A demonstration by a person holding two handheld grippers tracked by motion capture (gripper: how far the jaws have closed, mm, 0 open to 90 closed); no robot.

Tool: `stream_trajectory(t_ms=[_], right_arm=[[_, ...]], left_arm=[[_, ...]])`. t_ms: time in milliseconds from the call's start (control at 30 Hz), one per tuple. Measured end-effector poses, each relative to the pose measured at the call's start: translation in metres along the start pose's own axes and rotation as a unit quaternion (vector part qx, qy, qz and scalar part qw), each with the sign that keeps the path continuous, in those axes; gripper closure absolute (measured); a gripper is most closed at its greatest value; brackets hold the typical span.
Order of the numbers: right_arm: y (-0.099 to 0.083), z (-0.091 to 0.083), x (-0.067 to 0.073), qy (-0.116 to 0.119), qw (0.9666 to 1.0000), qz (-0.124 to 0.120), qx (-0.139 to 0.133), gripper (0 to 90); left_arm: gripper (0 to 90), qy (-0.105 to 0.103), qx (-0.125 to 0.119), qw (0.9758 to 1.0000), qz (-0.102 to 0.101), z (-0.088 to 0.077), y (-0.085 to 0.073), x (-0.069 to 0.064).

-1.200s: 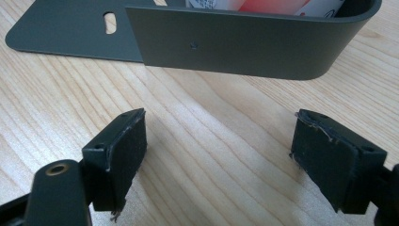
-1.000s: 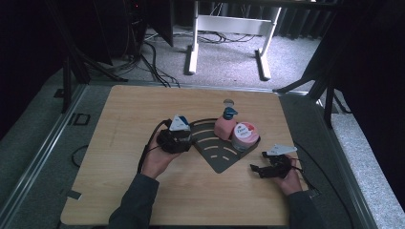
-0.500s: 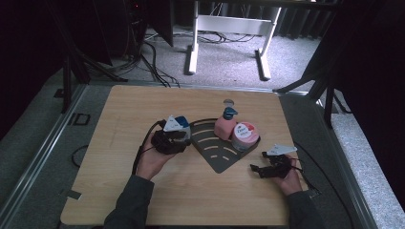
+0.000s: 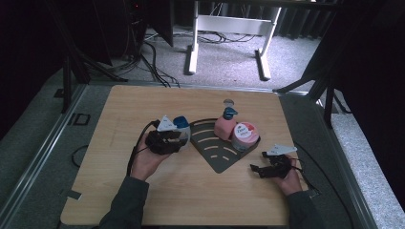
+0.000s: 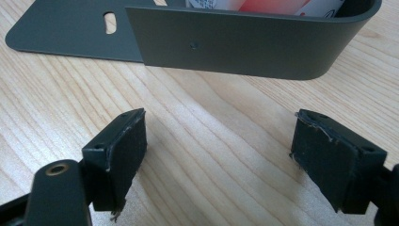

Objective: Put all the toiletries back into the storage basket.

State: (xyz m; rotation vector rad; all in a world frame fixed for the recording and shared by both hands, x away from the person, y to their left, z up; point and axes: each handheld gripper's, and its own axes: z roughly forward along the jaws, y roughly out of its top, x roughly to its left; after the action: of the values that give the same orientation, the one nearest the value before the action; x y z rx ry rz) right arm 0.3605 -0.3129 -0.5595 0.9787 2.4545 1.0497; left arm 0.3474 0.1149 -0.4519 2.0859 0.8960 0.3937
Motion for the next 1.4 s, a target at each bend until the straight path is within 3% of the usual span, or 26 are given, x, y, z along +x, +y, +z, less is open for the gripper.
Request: stream_trajectory(t_ms=[767,1400], right_arm=[[0.0,0.0,0.0,0.0,1.0,0.001,0.0,18.2],[0.0,0.0,0.0,0.0,1.0,0.0,0.0,18.2]], left_arm=[[53.9,0.016,0.004,0.9995,-0.027,-0.011,-0.012,0.014],[48.2,0.041,0.024,0.9985,-0.026,-0.006,0.0,0.023]])
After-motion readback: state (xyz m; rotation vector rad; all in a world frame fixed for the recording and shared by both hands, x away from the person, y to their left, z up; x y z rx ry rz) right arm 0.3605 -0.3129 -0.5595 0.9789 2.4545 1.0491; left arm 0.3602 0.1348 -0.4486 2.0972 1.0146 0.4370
